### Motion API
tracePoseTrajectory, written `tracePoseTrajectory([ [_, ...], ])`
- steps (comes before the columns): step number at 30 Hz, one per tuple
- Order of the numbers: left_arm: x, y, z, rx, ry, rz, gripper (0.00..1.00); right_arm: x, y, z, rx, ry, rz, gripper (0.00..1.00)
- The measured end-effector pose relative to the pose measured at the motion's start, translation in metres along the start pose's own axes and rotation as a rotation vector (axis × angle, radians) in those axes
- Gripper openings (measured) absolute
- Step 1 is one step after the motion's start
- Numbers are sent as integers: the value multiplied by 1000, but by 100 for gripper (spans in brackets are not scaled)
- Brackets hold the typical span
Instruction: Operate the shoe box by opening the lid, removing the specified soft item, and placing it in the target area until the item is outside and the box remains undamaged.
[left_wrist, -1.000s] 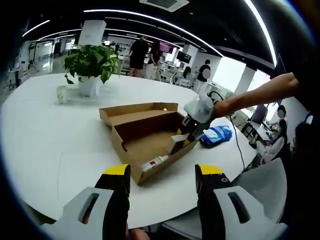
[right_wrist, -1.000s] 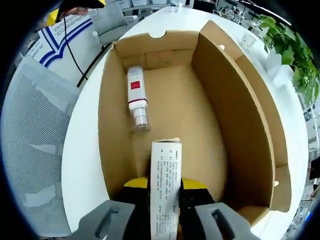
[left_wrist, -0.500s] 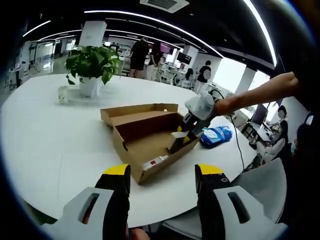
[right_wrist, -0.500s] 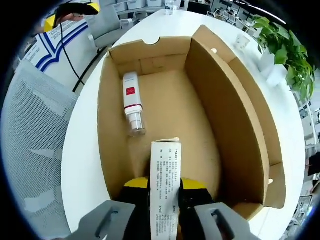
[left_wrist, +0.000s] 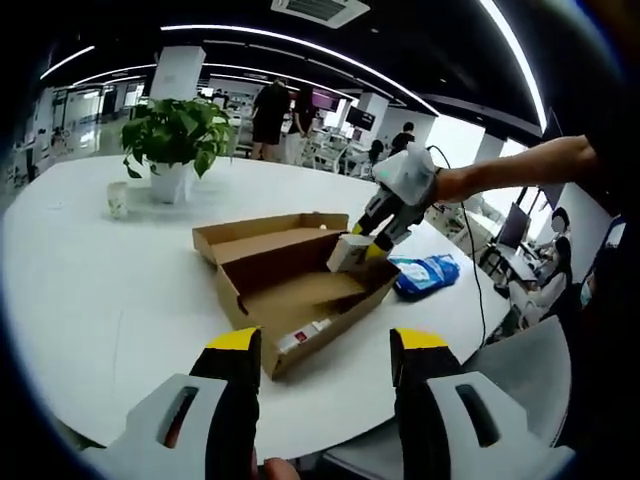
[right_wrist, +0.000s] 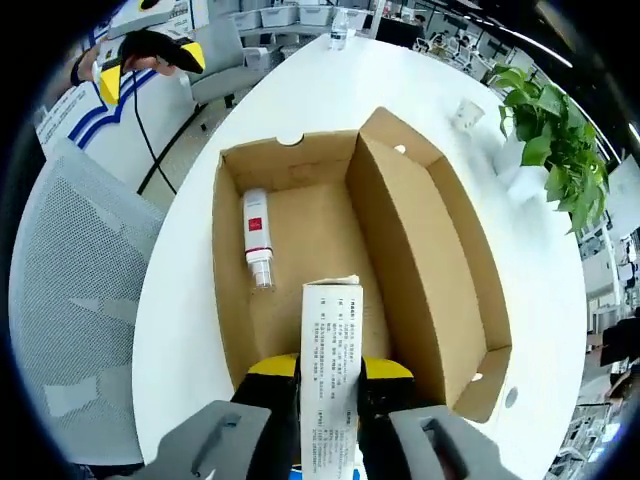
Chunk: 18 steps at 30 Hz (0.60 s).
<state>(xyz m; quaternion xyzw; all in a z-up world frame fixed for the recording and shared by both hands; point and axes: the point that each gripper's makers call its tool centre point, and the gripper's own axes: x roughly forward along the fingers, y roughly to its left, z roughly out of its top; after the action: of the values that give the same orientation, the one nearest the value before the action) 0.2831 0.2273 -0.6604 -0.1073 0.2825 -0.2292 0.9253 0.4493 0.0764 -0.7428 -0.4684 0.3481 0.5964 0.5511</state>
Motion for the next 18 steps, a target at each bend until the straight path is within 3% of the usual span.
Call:
tracePoseTrajectory([
  [11, 7, -3, 3, 15, 7, -33, 53, -31, -11, 5, -20, -9, -16, 17],
  [18, 12, -6, 6, 33, 14, -49, 53, -42, -13, -10, -15, -4, -31, 17],
])
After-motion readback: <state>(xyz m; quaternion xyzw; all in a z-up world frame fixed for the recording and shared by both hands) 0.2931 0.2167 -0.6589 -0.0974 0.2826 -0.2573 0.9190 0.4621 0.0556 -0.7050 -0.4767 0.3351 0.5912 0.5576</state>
